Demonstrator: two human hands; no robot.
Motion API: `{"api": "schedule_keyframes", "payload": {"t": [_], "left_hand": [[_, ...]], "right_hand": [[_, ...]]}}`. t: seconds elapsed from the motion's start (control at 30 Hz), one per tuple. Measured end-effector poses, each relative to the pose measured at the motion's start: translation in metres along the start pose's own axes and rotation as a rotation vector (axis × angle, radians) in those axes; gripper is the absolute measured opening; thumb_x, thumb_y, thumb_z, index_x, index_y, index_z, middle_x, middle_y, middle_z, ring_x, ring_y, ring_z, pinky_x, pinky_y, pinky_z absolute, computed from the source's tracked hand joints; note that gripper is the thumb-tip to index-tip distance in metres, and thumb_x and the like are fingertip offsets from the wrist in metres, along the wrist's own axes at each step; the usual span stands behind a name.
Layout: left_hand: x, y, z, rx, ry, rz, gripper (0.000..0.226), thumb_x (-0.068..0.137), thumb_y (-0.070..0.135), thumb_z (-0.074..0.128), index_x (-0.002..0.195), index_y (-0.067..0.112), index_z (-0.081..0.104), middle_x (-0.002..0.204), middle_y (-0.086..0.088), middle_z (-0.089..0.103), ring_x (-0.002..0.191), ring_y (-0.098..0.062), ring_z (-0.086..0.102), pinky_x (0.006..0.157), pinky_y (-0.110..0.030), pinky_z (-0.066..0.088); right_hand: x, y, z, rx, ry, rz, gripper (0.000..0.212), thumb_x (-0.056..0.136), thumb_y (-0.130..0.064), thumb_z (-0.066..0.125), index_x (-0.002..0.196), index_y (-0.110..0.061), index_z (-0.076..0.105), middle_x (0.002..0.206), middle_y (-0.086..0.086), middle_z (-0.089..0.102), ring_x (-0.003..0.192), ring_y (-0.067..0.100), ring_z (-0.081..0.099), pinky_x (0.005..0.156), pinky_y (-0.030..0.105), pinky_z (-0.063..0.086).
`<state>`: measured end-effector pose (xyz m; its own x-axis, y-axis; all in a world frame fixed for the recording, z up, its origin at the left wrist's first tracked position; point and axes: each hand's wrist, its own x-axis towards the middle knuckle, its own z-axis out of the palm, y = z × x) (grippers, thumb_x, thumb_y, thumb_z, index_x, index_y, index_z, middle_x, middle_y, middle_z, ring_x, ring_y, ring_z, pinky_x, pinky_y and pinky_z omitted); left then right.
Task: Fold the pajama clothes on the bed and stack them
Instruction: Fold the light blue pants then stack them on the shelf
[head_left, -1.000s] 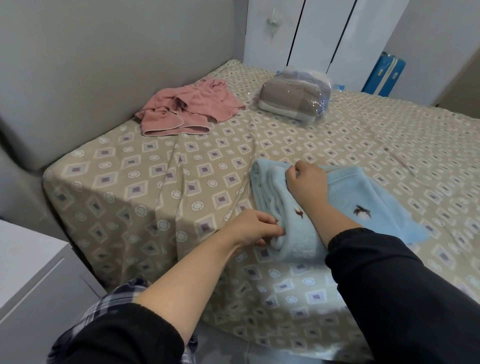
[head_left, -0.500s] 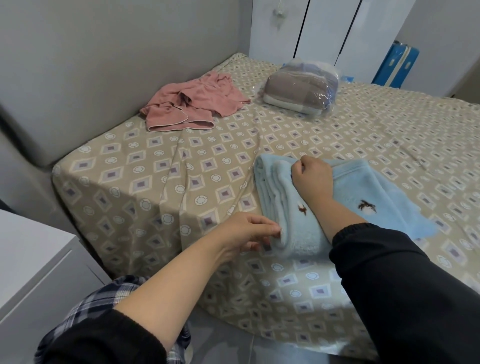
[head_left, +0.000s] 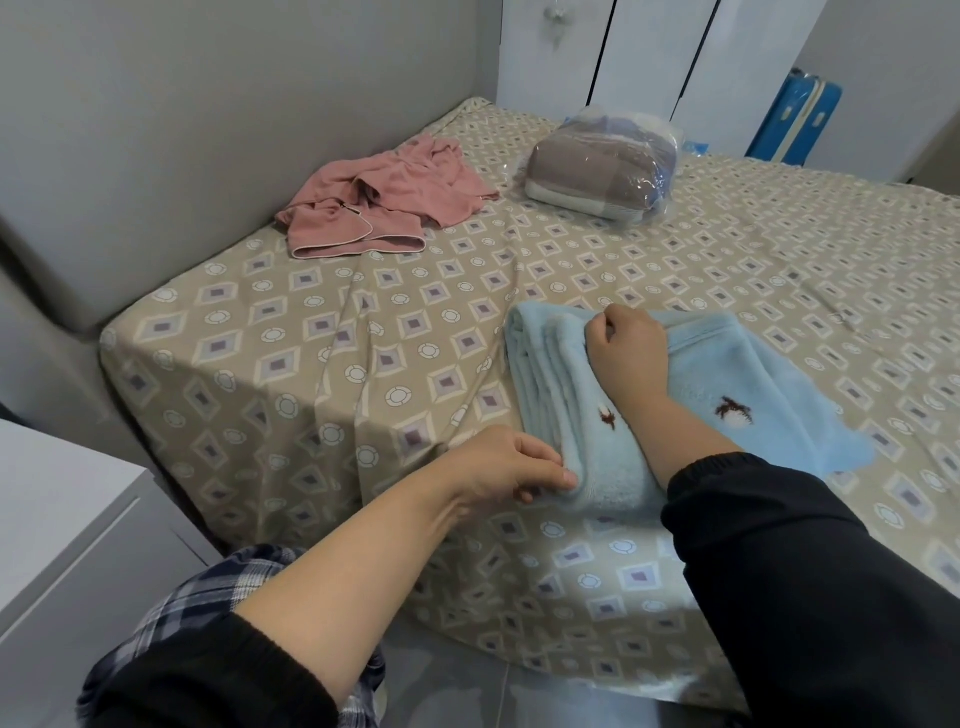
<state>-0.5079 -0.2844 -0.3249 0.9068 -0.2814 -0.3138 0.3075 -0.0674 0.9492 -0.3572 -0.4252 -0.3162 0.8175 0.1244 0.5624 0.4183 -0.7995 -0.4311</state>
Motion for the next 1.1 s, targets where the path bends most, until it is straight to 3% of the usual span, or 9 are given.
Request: {"api": "schedule_keyframes", "payload": {"t": [0.13,0.23,0.37,0.6,0.73,0.83,0.93,1.03,1.1], "left_hand": [[0.000,0.000,-0.005,0.329,-0.012,-0.019,0.022,0.079,0.021,0.077,0.059,0.025,0.068,0.064,0.004,0.058,0.066,-0.007,0.053,0.065,-0.022,0.045],[-0.001,0.011,-0.009,0.180,-0.007,-0.042,0.020,0.090,0.027,0.066,0.074,0.015,0.070,0.070,-0.001,0.065,0.062,-0.007,0.059,0.056,-0.018,0.047],[0.015,0.022,0.002,-0.030,0.308,-0.060,0.053,0.088,0.058,0.056,0.072,0.009,0.065,0.058,-0.004,0.066,0.051,-0.015,0.059,0.048,-0.023,0.046],[0.037,0.024,0.016,0.117,0.455,-0.062,0.032,0.080,0.030,0.063,0.059,0.019,0.043,0.055,-0.001,0.039,0.052,-0.018,0.038,0.053,-0.026,0.028],[0.038,0.031,0.015,0.307,0.596,0.054,0.009,0.078,0.023,0.060,0.081,0.019,0.052,0.075,0.001,0.052,0.069,-0.019,0.048,0.063,-0.030,0.036],[0.040,0.042,0.016,0.482,0.791,0.358,0.050,0.076,0.012,0.059,0.125,0.018,0.050,0.120,0.001,0.053,0.110,-0.018,0.048,0.094,-0.034,0.042],[0.048,0.059,0.027,0.715,0.707,0.633,0.040,0.083,0.009,0.056,0.123,0.010,0.060,0.125,-0.005,0.059,0.120,-0.022,0.044,0.101,-0.026,0.029],[0.066,0.060,0.045,1.069,0.504,0.506,0.037,0.097,0.032,0.043,0.125,0.014,0.061,0.134,-0.004,0.057,0.128,-0.022,0.041,0.107,-0.032,0.026],[0.077,0.054,0.047,1.232,0.493,0.377,0.051,0.100,0.043,0.032,0.142,0.017,0.044,0.154,-0.004,0.034,0.143,-0.023,0.021,0.117,-0.041,0.012]], "right_hand": [[-0.002,0.000,0.001,-0.057,0.015,0.003,0.037,0.089,-0.015,0.051,0.057,-0.012,0.033,0.053,-0.001,0.032,0.061,0.024,0.036,0.067,0.034,0.028],[0.000,-0.001,0.004,-0.114,0.007,-0.003,0.032,0.089,-0.017,0.053,0.061,-0.007,0.040,0.057,0.005,0.039,0.063,0.025,0.038,0.067,0.035,0.028],[0.001,-0.002,0.005,-0.171,0.020,-0.016,0.033,0.088,-0.017,0.054,0.060,-0.009,0.039,0.056,0.004,0.037,0.061,0.024,0.036,0.064,0.034,0.024],[0.011,0.004,0.001,-0.042,-0.138,0.092,0.042,0.094,-0.022,0.048,0.057,-0.014,0.032,0.052,0.000,0.033,0.055,0.020,0.033,0.059,0.031,0.025],[0.030,0.011,-0.028,0.166,-0.264,0.240,0.037,0.099,-0.022,0.044,0.073,0.000,0.058,0.075,0.016,0.059,0.078,0.031,0.051,0.065,0.034,0.032],[0.026,0.026,-0.064,0.124,-0.090,0.155,0.025,0.096,-0.017,0.046,0.104,-0.003,0.066,0.109,0.013,0.063,0.105,0.025,0.052,0.084,0.026,0.034],[0.016,0.057,-0.096,0.004,0.014,0.284,0.032,0.095,-0.019,0.046,0.120,-0.005,0.059,0.124,0.015,0.055,0.118,0.029,0.048,0.095,0.031,0.035],[0.008,0.079,-0.110,-0.064,-0.172,0.594,0.043,0.097,-0.030,0.040,0.130,-0.004,0.047,0.129,0.017,0.054,0.118,0.034,0.050,0.089,0.036,0.037],[0.006,0.082,-0.107,-0.092,-0.251,0.635,0.043,0.098,-0.035,0.035,0.127,-0.004,0.046,0.122,0.016,0.058,0.109,0.033,0.053,0.080,0.034,0.035]]}}
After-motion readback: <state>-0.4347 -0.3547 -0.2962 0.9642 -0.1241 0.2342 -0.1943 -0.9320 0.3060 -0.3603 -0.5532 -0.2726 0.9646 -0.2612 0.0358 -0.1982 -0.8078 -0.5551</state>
